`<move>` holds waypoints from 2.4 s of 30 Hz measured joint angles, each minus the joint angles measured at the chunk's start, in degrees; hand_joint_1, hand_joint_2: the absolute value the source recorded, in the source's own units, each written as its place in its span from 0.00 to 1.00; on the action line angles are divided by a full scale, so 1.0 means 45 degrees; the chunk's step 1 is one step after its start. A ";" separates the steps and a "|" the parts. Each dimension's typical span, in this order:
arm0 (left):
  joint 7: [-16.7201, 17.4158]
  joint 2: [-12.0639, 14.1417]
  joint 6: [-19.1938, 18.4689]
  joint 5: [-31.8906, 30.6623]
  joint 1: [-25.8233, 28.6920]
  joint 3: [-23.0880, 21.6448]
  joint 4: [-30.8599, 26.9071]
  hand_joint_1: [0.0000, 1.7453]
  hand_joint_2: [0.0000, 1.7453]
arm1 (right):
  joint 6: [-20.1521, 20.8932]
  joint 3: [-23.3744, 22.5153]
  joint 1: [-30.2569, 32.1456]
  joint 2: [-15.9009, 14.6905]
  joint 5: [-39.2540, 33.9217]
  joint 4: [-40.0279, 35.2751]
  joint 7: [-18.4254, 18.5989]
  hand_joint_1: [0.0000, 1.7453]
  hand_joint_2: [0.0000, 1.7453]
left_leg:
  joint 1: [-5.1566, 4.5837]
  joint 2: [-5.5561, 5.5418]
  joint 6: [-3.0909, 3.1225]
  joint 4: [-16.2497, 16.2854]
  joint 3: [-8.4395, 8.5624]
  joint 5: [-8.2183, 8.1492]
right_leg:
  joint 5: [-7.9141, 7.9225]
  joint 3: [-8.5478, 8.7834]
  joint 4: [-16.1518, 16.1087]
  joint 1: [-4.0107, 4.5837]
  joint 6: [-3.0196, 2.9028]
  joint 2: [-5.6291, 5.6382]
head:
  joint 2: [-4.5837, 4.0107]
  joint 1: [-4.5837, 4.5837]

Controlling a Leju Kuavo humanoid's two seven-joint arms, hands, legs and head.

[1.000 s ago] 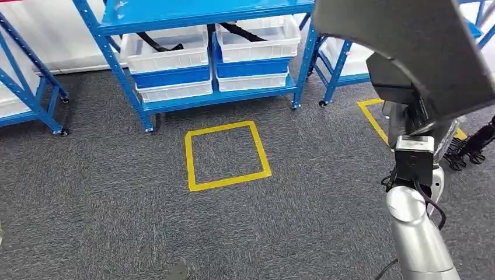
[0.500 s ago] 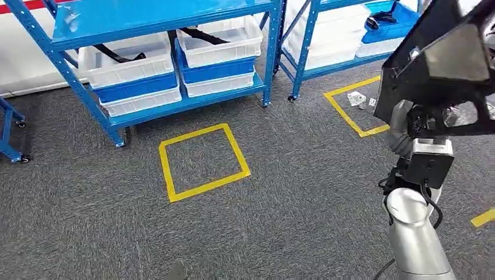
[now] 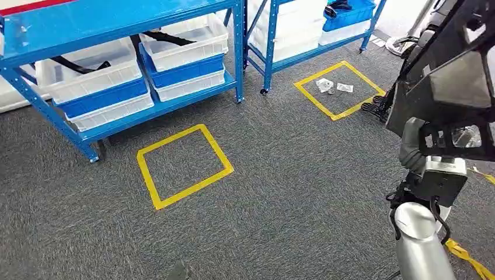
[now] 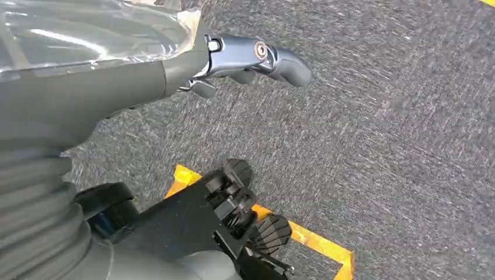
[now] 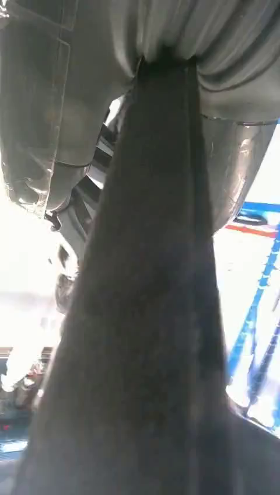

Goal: Take the parts from the cabinet and place them on the table.

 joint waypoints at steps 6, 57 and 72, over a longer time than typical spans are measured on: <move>-0.0204 -0.0058 0.0214 0.0398 0.0174 0.0068 0.0005 0.00 1.00 | -0.0223 -0.0185 0.0406 0.0165 -0.0461 -0.0252 -0.0451 1.00 1.00 | 0.0227 -0.1184 -0.0397 0.2187 -0.0868 -0.1454 | 0.0157 -0.0053 -0.0072 -0.0296 -0.0392 0.0833 | 0.0000 -0.0077; 0.0185 -0.0199 0.0364 0.0534 0.0138 0.0024 0.0102 0.00 1.00 | -0.0490 -0.1292 0.2222 0.0714 0.0248 -0.1705 -0.0083 1.00 1.00 | 0.0347 -0.0532 0.0090 0.0025 0.0309 -0.0267 | -0.0374 -0.1364 0.2144 -0.0280 0.0390 0.0763 | -0.0005 0.0166; 0.0267 -0.0131 -0.0301 0.0898 0.0114 0.0044 0.0141 0.00 1.00 | -0.0437 -0.1345 0.2238 0.0850 0.0437 -0.1953 -0.0097 1.00 1.00 | 0.0329 -0.1392 -0.0358 0.2940 -0.1080 -0.1348 | 0.0184 -0.0253 0.0153 -0.0203 -0.0348 0.1661 | 0.0000 0.0045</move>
